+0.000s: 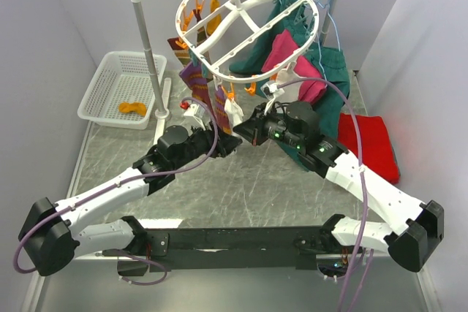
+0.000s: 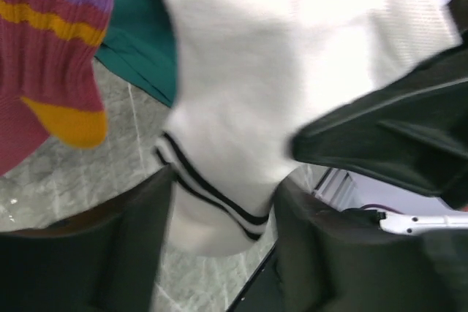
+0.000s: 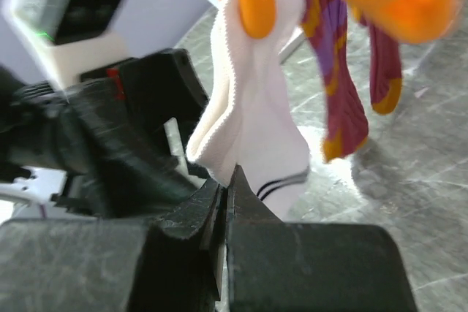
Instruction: Remove the socks clipped to the hanger
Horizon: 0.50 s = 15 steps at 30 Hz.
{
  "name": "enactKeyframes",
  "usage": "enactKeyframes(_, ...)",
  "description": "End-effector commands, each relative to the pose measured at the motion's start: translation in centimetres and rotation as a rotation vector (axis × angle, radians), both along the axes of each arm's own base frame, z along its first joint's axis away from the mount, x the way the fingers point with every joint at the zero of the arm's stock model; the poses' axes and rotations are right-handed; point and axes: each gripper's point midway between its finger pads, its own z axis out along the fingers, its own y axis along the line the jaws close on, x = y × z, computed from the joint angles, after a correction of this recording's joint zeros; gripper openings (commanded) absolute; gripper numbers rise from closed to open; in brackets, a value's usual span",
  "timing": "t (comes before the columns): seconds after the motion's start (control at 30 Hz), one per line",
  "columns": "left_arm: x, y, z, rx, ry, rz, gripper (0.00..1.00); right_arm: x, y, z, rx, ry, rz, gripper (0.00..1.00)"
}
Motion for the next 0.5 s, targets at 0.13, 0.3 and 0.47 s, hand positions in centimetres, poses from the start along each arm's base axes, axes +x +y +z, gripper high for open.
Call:
enactKeyframes(0.13,0.2,-0.2,3.4,-0.078,-0.076,0.004,0.06,-1.5,-0.2,3.8,0.066,-0.042,0.039,0.01)
enactKeyframes(0.3,-0.2,0.0,3.5,-0.092,-0.069,0.001,0.01,-1.2,-0.8,4.5,0.048,-0.062,0.008,0.11)
enactKeyframes(0.47,-0.9,0.1,3.6,-0.122,-0.057,-0.018,0.01,-0.3,-1.1,5.0,-0.034,-0.065,-0.056,0.36)
